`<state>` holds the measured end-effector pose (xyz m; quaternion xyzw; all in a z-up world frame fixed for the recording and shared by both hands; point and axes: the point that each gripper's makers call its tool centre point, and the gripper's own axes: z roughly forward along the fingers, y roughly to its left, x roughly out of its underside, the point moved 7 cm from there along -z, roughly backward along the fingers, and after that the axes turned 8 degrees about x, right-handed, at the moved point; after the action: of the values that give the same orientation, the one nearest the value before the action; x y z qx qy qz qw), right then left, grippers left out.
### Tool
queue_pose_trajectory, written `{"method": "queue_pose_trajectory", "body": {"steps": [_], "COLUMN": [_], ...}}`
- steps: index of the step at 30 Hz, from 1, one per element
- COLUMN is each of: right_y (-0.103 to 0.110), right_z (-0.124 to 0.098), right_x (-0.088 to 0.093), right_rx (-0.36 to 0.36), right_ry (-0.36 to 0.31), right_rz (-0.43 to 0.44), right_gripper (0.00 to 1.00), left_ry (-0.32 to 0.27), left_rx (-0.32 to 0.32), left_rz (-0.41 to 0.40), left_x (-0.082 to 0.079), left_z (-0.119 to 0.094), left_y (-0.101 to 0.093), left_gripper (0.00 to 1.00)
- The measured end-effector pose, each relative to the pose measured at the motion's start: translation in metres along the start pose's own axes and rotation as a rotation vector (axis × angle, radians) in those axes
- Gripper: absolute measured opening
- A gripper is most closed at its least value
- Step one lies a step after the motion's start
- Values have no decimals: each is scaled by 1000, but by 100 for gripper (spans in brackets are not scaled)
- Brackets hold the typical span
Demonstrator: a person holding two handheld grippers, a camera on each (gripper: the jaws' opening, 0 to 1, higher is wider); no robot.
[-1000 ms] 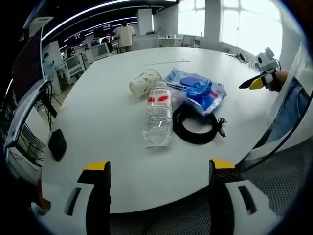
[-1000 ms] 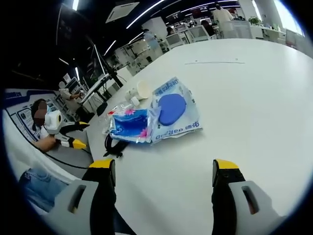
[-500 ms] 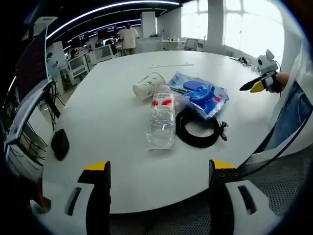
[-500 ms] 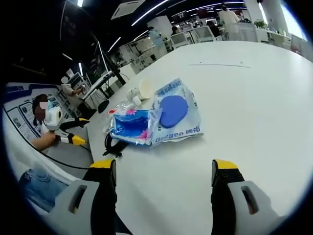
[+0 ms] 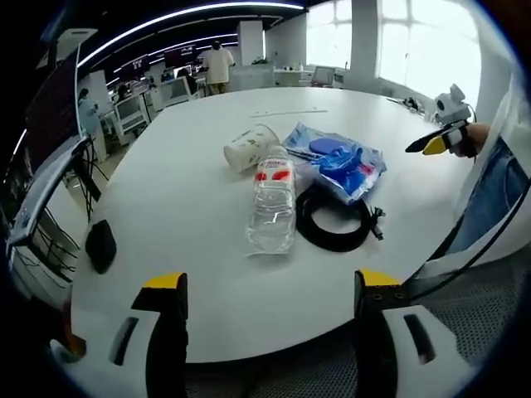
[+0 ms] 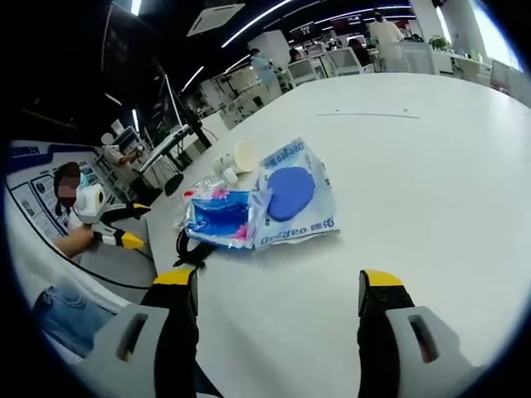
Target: Arrange the tabletop items into an orderly group along one side of the table until the central work area is clear of visible clutter.
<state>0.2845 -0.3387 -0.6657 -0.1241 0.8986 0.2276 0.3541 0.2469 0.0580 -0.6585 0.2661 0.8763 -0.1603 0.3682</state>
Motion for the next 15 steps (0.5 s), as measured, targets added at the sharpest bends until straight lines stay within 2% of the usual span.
{"method": "queue_pose_trajectory", "body": {"steps": [15], "right_y": [3], "right_z": [0], "right_x": [-2], "right_rx": [-1], "right_ry": [-12], "right_rz": [-3], "right_gripper": [76], "left_ry": [-16], "left_rx": [-7], "left_rz": [-25], "left_x": [-1], "left_z": [-3], "left_y": [2], "left_gripper": [82]}}
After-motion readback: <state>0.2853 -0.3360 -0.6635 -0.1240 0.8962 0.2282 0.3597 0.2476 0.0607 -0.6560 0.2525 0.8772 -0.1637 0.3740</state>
